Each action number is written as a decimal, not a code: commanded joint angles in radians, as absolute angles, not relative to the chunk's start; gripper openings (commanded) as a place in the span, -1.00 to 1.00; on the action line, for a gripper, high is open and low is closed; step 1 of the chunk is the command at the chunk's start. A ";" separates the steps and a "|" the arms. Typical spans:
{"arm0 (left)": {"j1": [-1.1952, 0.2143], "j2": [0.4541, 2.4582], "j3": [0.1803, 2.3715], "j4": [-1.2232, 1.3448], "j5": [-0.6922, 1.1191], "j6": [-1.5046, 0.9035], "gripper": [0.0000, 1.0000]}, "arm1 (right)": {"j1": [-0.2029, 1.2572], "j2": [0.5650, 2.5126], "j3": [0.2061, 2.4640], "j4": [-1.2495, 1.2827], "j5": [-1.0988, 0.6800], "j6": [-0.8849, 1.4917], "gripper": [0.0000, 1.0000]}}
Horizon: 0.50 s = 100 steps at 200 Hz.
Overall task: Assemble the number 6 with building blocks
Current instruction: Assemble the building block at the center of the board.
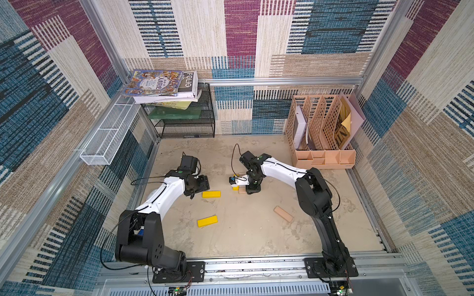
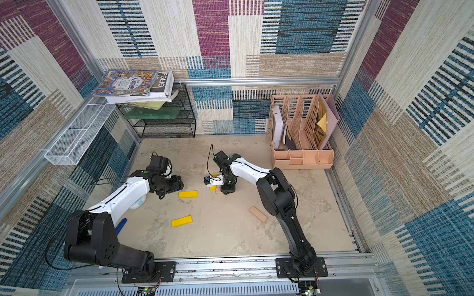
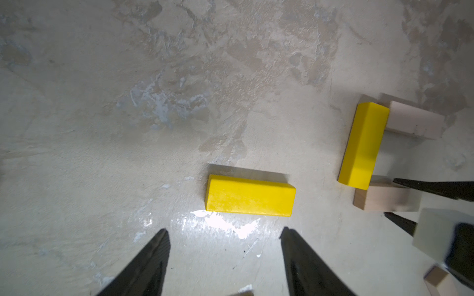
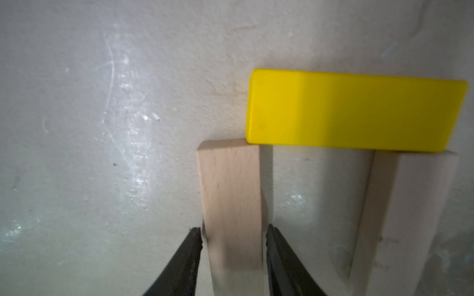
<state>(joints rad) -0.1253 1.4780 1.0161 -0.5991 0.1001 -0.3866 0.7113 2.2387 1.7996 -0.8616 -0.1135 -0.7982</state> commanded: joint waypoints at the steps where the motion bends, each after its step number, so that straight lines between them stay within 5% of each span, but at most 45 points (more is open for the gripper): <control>1: -0.123 1.468 1.012 -0.598 0.100 -0.388 0.45 | 0.711 2.221 1.795 -0.866 -0.135 -0.781 -0.07; 56: -0.123 1.463 1.024 -0.598 0.106 -0.385 0.45 | 0.705 2.128 1.745 -0.828 -0.163 -0.713 -0.03; 100: -0.123 1.449 1.025 -0.586 0.103 -0.388 0.45 | 0.635 1.916 1.617 -0.869 -0.173 -0.536 0.32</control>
